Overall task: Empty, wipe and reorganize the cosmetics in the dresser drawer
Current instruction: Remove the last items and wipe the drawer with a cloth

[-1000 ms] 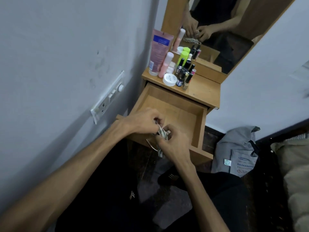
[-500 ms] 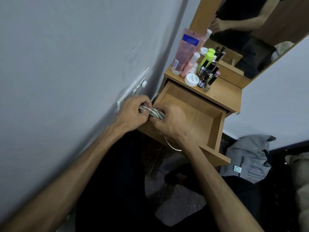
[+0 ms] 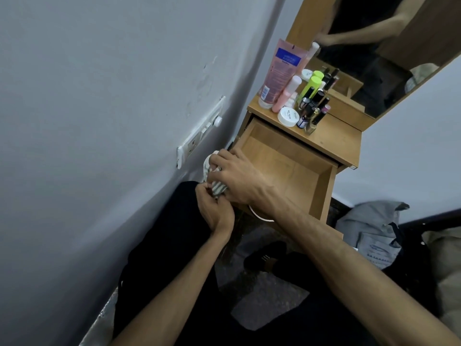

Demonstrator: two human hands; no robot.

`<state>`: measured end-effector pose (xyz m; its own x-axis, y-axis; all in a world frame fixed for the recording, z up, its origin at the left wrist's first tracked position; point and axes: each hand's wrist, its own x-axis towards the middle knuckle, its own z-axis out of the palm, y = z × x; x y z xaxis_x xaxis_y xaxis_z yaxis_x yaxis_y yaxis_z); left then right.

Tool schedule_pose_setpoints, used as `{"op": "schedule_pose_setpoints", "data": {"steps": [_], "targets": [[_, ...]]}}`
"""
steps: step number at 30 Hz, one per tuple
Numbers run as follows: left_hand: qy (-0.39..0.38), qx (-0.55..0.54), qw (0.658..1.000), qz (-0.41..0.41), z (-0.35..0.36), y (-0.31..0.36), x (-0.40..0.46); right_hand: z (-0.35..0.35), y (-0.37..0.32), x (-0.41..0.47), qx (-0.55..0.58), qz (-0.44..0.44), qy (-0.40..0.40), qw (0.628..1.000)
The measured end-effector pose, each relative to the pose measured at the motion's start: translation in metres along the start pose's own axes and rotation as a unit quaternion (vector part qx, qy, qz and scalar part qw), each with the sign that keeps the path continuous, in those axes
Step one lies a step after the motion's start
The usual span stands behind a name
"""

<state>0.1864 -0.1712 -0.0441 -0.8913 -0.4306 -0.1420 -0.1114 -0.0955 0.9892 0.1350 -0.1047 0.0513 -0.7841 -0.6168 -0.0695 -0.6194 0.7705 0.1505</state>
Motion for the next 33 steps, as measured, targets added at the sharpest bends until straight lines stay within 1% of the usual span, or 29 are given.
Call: {"op": "schedule_pose_setpoints", "data": {"steps": [2, 5, 7, 12, 17, 19, 20, 22, 23, 24, 27, 29, 33], "targets": [[-0.024, -0.003, 1.0, 0.018, 0.005, -0.009, -0.009, 0.001, 0.0, -0.011, -0.021, -0.005, -0.009, 1.0], [-0.082, -0.004, 0.997, 0.001, 0.01, -0.024, -0.024, 0.004, 0.002, -0.031, -0.066, -0.003, -0.058, 0.996], [-0.109, 0.01, 0.994, -0.002, 0.017, -0.029, -0.035, 0.008, 0.006, -0.047, -0.086, 0.005, -0.076, 0.993], [-0.144, 0.037, 0.989, 0.023, 0.031, -0.026, -0.058, 0.015, 0.017, -0.087, -0.052, 0.037, -0.054, 0.996], [-0.201, 0.087, 0.975, 0.035, 0.032, -0.029, -0.057, 0.02, 0.023, -0.111, -0.042, 0.081, -0.053, 0.994], [-0.218, 0.074, 0.973, 0.01, 0.029, -0.029, -0.053, 0.023, 0.022, -0.121, -0.039, 0.104, -0.044, 0.993], [-0.213, 0.053, 0.976, -0.018, 0.029, -0.028, -0.05, 0.026, 0.022, -0.128, -0.032, 0.117, -0.032, 0.992], [-0.165, 0.008, 0.982, -0.094, 0.029, -0.025, -0.043, 0.033, 0.021, -0.146, -0.011, 0.149, 0.005, 0.989], [-0.149, 0.004, 0.98, -0.129, 0.029, -0.025, -0.037, 0.038, 0.019, -0.156, -0.003, 0.165, 0.029, 0.986], [-0.154, 0.01, 0.976, -0.156, 0.031, -0.024, -0.032, 0.043, 0.017, -0.166, 0.0, 0.179, 0.052, 0.982], [-0.215, 0.059, 0.948, -0.228, 0.043, -0.017, -0.021, 0.058, 0.012, -0.192, -0.019, 0.207, 0.113, 0.972], [-0.206, 0.084, 0.942, -0.25, 0.052, -0.013, -0.019, 0.068, 0.014, -0.206, -0.041, 0.21, 0.121, 0.969], [-0.191, 0.11, 0.945, -0.243, 0.061, -0.012, -0.025, 0.086, 0.021, -0.23, -0.079, 0.207, 0.096, 0.97]]}}
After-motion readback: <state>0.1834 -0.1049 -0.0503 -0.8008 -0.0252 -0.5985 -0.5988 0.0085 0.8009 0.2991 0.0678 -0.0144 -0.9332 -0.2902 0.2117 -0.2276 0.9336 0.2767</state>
